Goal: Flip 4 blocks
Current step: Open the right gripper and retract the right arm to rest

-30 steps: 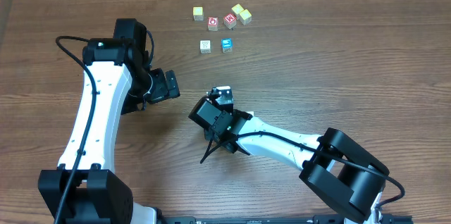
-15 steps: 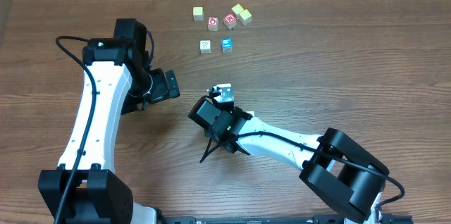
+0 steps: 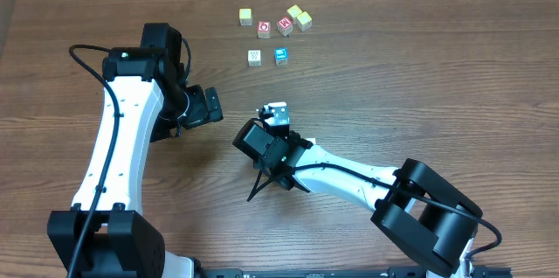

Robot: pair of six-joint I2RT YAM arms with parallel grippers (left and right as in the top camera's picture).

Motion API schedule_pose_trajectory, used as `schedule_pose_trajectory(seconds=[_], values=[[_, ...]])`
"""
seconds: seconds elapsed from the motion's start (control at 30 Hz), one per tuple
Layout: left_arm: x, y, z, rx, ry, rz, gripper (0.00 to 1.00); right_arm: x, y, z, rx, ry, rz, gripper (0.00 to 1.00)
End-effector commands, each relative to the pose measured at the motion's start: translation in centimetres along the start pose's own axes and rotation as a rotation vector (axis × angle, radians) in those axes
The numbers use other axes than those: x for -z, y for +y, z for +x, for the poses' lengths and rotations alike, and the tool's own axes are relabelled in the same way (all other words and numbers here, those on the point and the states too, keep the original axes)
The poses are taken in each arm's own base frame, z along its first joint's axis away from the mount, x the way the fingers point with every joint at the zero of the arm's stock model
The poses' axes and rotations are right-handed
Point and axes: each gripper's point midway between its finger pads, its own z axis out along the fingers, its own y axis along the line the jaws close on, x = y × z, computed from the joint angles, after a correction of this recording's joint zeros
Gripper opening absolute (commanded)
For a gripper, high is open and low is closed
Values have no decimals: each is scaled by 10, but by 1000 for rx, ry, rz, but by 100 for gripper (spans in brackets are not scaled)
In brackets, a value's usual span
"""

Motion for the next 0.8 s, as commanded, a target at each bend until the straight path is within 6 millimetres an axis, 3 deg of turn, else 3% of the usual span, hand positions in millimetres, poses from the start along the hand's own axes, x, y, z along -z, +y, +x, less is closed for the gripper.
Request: schedule_pose_trajectory(seconds=[0.0, 0.2, 0.4, 0.43, 0.5, 0.53, 0.57, 0.63, 0.77], values=[[8, -1, -5, 14, -32, 0, 100, 28, 24, -22, 1, -28, -110, 8], [8, -1, -5, 14, -32, 0, 100, 74, 26, -41, -20, -59, -176, 8], [8, -1, -5, 14, -32, 0, 100, 101, 6, -61, -60, -88, -171, 14], [8, -1, -5, 14, -32, 1, 100, 102, 1, -63, -67, -85, -160, 23], [8, -1, -5, 14, -32, 1, 100, 99, -10, -65, -77, -74, -134, 55], [8, -1, -5, 14, -32, 0, 100, 98, -17, -65, -81, -65, -117, 76], [8, -1, -5, 14, -32, 0, 100, 96, -22, -64, -84, -56, -101, 84], [8, -1, -5, 14, -32, 0, 100, 93, -35, -66, -61, -44, -70, 93], [8, -1, -5, 14, -32, 0, 100, 84, -68, -74, -84, -6, -18, 100]])
